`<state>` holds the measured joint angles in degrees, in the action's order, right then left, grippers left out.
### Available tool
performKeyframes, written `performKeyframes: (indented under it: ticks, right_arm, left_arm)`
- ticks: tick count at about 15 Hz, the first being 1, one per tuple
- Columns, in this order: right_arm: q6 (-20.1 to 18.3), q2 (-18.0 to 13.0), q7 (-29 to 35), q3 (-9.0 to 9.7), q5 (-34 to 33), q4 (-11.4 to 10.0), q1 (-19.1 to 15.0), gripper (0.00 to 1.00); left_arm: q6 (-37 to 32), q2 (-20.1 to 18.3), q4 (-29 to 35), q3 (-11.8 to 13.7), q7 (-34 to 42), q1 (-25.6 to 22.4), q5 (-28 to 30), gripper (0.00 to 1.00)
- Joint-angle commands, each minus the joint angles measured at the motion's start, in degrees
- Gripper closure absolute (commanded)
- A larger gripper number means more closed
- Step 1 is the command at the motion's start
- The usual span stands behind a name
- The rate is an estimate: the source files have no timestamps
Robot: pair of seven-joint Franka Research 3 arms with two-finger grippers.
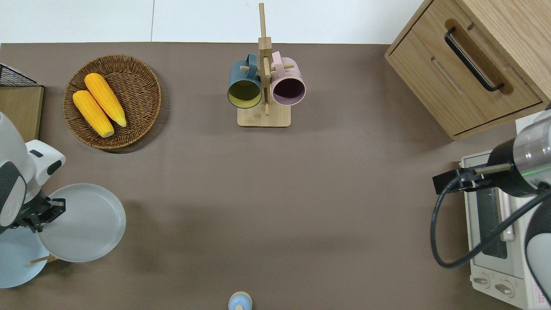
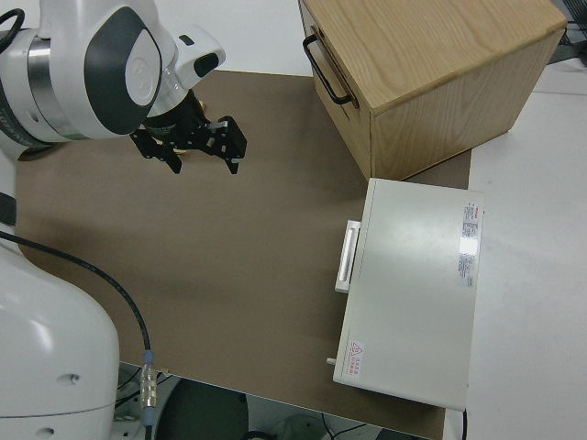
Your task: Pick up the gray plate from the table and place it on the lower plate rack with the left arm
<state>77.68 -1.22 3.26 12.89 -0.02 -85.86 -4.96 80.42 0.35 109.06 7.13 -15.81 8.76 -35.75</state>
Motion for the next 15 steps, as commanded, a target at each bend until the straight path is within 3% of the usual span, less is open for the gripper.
performKeyframes:
  ticks: [1, 6, 15]
  right_arm:
    - [-0.87, -0.27, -0.19, 0.38, 0.2, 0.35, -0.85, 0.011]
    - [-0.87, -0.27, -0.19, 0.38, 0.2, 0.35, -0.84, 0.011]
    - [-0.87, -0.27, -0.19, 0.38, 0.2, 0.35, -0.76, 0.011]
  left_arm:
    - [-2.9, 0.79, 0.89, -1.32, -2.46, 1.0, -7.21, 1.0]
    - [-4.92, 3.6, 1.42, -1.41, -5.35, 1.26, -10.47, 1.0]
    - [-5.01, 8.18, 3.18, -2.38, -13.09, 2.4, -7.49, 1.0]
